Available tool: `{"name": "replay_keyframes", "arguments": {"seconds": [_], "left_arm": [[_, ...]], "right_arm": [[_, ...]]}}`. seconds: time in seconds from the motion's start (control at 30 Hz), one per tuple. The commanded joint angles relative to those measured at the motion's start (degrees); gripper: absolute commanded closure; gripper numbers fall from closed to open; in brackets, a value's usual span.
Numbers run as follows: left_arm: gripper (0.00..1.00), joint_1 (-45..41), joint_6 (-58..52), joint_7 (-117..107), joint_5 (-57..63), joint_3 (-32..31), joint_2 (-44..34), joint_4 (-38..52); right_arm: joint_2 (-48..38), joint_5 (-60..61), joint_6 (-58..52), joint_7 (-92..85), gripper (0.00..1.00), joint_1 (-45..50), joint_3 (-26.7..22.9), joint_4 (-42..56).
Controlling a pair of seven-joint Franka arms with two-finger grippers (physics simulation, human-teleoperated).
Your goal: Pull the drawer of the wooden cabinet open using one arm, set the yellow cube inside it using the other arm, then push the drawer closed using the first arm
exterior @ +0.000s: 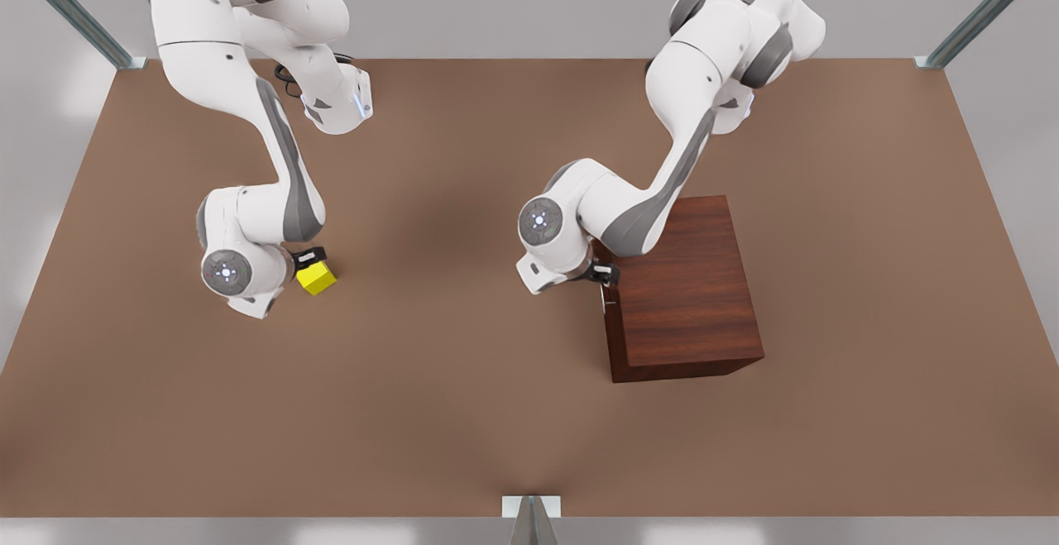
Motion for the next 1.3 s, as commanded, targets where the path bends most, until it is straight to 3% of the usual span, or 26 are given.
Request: {"name": "replay_keyframes", "arguments": {"seconds": [0.0, 0.13, 0.63, 1.27], "left_arm": [[0.0, -0.32, 0.76, -36.7, 0.68, 0.05, 0.37, -0.03], [0.0, -0.41, -0.03, -44.78, 1.83, 0.14, 1.69, -0.11], [0.0, -0.33, 1.2, -42.76, 2.09, -0.22, 6.0, 0.06], [0.0, -2.0, 3.04, -42.76, 2.0, -1.01, 10.3, 8.76]], "right_arm": [[0.62, 0.21, 12.04, -18.28, 0.0, -0.46, 0.07, -0.65], [-1.14, 0.21, 16.26, -19.16, 0.0, -0.9, -0.02, -5.04], [-1.93, 0.91, 24.96, -19.33, 0.0, -2.3, -0.28, -15.85], [1.58, 2.32, 29.0, -19.16, 0.0, -2.83, -0.37, -17.52]]}}
